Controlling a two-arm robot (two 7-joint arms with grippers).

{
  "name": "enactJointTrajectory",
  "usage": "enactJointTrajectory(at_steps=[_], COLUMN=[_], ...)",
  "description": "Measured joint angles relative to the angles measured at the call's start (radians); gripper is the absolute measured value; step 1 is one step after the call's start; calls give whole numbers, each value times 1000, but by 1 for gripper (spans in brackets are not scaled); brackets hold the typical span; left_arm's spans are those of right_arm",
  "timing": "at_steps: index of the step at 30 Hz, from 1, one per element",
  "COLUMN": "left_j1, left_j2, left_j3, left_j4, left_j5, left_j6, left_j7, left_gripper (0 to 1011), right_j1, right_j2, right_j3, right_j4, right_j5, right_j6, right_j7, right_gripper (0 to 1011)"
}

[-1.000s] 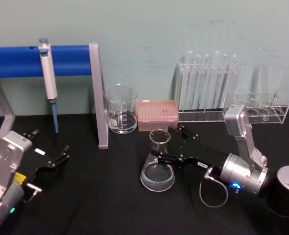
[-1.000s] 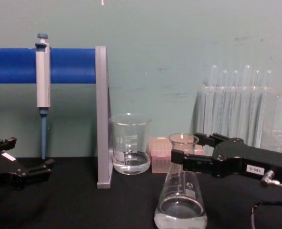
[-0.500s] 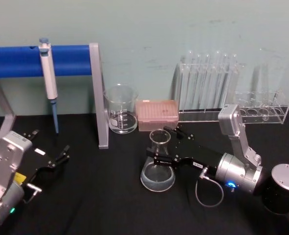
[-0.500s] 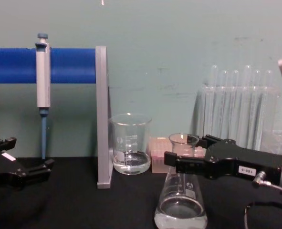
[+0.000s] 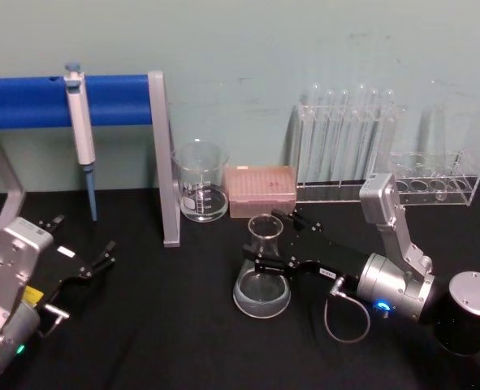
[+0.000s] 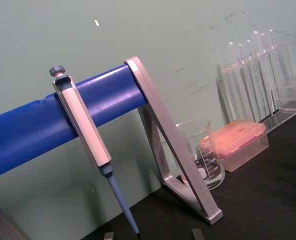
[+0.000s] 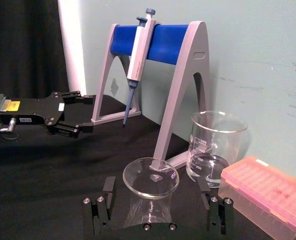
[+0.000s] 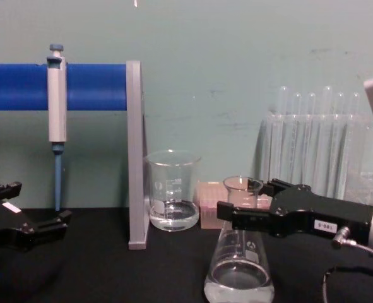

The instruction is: Grasp the erlenmeyer flask with one hand, shake it three times, then place it back.

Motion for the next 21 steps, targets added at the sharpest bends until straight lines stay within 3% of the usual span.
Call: enactJointTrajectory(at_steps=[17, 21], left_j1=[0, 0], left_j2=[0, 0], left_j3=[0, 0], left_j4=[0, 0], left_j5=[0, 0], left_j6=[0, 0], left_j7=[0, 0], left_gripper=[1001, 1001], right_j1=[-1, -1], right_j2=[0, 0], right_j3=[1, 1], right_j4=[-1, -2], right_j5=[2, 3], right_j6=[2, 2], right_j7=[1, 2], right_gripper=[1000, 961])
